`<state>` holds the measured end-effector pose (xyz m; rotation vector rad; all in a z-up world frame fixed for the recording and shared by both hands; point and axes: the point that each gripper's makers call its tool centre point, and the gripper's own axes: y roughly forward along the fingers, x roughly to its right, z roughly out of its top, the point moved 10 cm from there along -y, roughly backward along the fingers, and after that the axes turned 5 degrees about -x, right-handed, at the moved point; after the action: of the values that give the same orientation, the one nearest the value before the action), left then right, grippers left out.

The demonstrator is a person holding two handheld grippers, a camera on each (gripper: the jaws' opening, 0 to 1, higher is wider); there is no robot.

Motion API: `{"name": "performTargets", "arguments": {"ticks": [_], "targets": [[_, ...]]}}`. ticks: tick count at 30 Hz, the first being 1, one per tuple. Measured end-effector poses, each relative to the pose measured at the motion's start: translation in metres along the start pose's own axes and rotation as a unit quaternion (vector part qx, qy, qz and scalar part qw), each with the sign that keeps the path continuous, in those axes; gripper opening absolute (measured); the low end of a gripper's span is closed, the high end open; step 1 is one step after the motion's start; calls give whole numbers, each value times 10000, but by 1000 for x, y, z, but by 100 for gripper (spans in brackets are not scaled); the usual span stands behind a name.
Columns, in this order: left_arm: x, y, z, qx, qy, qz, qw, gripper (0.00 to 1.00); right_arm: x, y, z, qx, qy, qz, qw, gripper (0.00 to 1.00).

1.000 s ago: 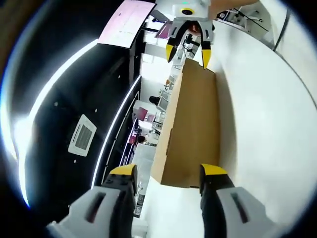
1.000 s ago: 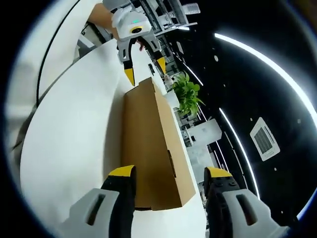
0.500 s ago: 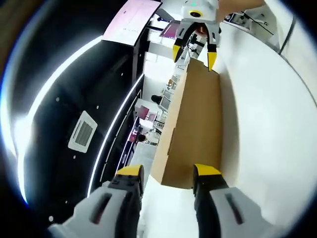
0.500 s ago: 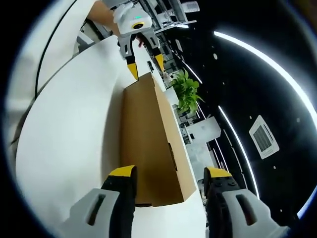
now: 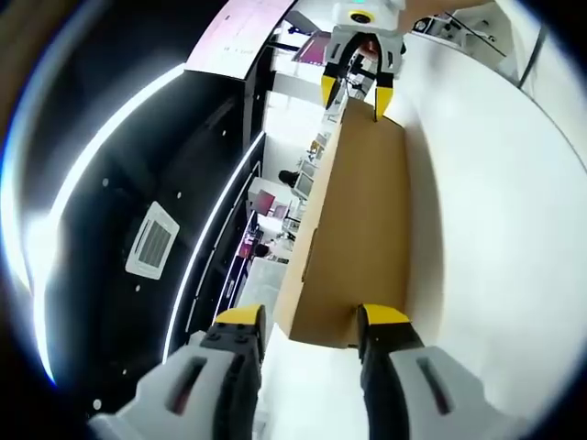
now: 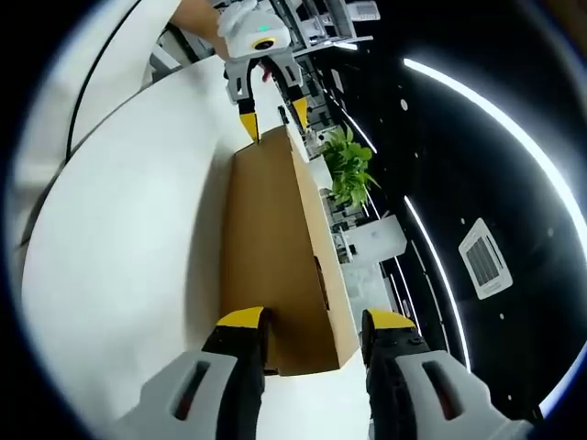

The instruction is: Operate the shoe box by opening the lid, removing the specified soft item, and placing it in the target area until the item is outside and the box remains undamaged.

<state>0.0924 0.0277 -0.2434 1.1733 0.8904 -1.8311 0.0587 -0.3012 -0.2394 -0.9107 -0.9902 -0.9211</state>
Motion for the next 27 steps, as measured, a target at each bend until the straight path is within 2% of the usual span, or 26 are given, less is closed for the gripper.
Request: {"name": "performTargets", "arguments": {"ticks": [7,10,11,14,27], "targets": [[1,0,-4,-72,47,-18,10000,39,-2,-1,2,-40,-100,2,9999,38],[3,2,-5,-92,73,-39,9999,39,-4,0,3,-41,-127,92,9999,33],[5,2,-5,-123,127,-56,9998,39,-5,0,3,-48,-145,155,9998,30],[8,3,-5,-220,356,-12,9991,35,-7,0,4,-70,-140,148,9998,29],[8,2,-5,-92,54,20,9999,31,-8,0,3,-91,-173,159,9997,28]]}}
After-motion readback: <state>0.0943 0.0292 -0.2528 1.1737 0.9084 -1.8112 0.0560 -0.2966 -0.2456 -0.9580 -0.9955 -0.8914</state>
